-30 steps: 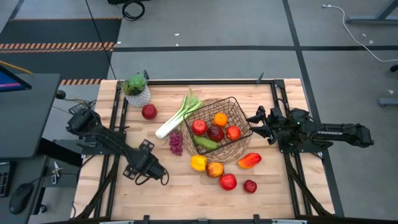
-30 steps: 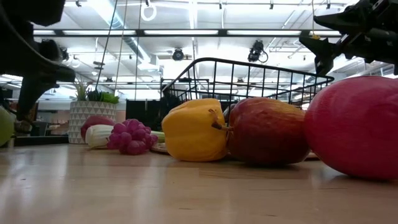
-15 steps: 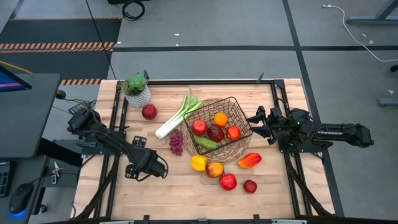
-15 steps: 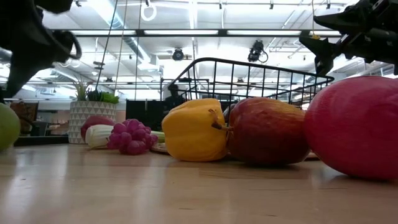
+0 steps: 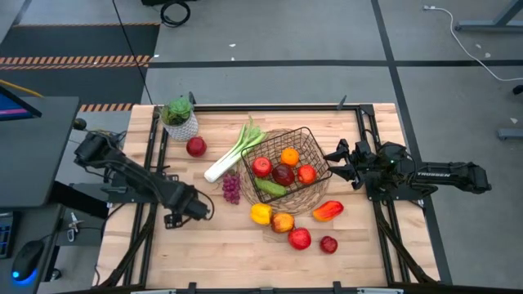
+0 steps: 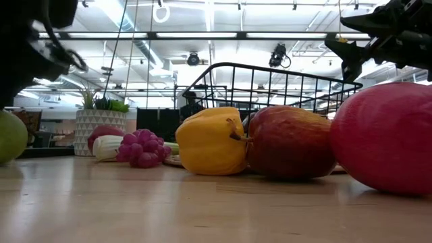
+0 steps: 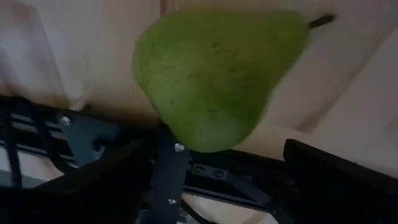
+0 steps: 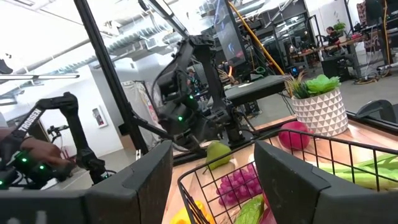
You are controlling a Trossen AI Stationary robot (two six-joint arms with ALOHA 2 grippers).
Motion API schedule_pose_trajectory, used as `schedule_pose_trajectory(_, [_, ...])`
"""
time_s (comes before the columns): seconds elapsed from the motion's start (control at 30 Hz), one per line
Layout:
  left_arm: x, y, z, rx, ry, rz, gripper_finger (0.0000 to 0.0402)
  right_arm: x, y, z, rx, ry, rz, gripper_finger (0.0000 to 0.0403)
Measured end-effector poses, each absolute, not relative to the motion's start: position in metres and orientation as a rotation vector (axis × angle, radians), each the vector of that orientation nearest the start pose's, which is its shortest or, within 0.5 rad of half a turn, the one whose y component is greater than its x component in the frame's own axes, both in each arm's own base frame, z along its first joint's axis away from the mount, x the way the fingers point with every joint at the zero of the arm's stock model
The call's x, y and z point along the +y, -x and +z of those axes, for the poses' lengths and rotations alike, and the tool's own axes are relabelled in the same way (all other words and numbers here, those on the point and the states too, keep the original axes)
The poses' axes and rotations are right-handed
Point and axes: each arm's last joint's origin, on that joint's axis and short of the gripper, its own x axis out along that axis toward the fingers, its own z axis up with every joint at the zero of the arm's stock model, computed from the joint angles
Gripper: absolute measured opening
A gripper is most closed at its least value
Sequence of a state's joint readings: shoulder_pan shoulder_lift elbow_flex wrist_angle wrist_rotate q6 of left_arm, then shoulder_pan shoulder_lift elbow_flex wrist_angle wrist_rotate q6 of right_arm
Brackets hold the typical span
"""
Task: Build produce basket
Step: Put the green pear into the black wire basket
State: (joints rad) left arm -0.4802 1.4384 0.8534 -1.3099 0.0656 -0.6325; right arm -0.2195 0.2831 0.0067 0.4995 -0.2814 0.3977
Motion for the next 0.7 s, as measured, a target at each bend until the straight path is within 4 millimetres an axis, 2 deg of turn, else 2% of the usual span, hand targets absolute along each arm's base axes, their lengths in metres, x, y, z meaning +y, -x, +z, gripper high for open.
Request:
schedule_pose_trajectory(0.37, [-0.071, -0.172, 0.157, 1.846, 0.162, 0.154, 0.0384, -0.016, -0.111, 0.189, -0.201, -0.341, 0.104, 0.0231])
schedule_pose_trajectory(0.7, [-0.070, -0.179, 0.152, 1.759, 0.016, -0.060, 0.0372, -0.017, -0.111, 0.189, -0.201, -0.341, 0.104, 0.0231])
